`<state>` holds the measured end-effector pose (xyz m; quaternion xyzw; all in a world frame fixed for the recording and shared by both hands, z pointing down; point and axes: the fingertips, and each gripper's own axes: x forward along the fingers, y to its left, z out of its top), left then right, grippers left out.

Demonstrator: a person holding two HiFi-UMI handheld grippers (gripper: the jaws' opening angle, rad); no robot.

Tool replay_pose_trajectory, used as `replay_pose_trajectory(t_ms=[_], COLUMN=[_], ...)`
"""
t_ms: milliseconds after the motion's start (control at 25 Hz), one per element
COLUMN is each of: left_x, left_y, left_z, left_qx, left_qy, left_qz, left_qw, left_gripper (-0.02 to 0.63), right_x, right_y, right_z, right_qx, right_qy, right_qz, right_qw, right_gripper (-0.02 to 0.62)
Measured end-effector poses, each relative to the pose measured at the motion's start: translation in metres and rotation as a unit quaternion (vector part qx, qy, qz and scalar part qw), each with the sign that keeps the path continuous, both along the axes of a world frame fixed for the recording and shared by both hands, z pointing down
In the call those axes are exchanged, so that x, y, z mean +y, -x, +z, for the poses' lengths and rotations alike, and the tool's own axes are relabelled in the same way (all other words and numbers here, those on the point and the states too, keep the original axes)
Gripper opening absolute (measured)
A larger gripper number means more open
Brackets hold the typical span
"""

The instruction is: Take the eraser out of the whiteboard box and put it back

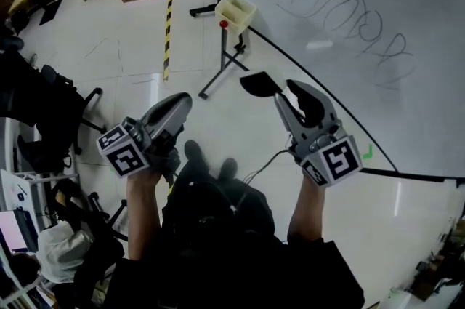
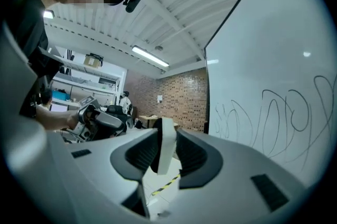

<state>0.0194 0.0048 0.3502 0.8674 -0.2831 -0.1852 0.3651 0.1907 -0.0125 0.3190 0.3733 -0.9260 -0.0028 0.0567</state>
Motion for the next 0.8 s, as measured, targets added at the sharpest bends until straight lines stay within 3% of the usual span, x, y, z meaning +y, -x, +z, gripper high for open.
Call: replay_pose_trajectory(t_ms=[360,800], left_x=[0.03,0.077], left_y=[0.009,0.097], left_z=[-0.015,-0.008], left_qx=[-0.006,0.033], left_qy=[-0.023,-0.013], left_qz=[0.028,0.047], left_qw=[0.9993,0.9983], left_gripper=[0.014,0.014], right_x=[0.031,0.083], right_y=[0.011,0.092], right_z=[-0.013,-0.022], right_qx=[-0.002,0.02], right_qy=[-0.02,-0.012], right_qz=[0.015,0.047], right_qw=[1.0,0.999], right_gripper=[0.131,0.13])
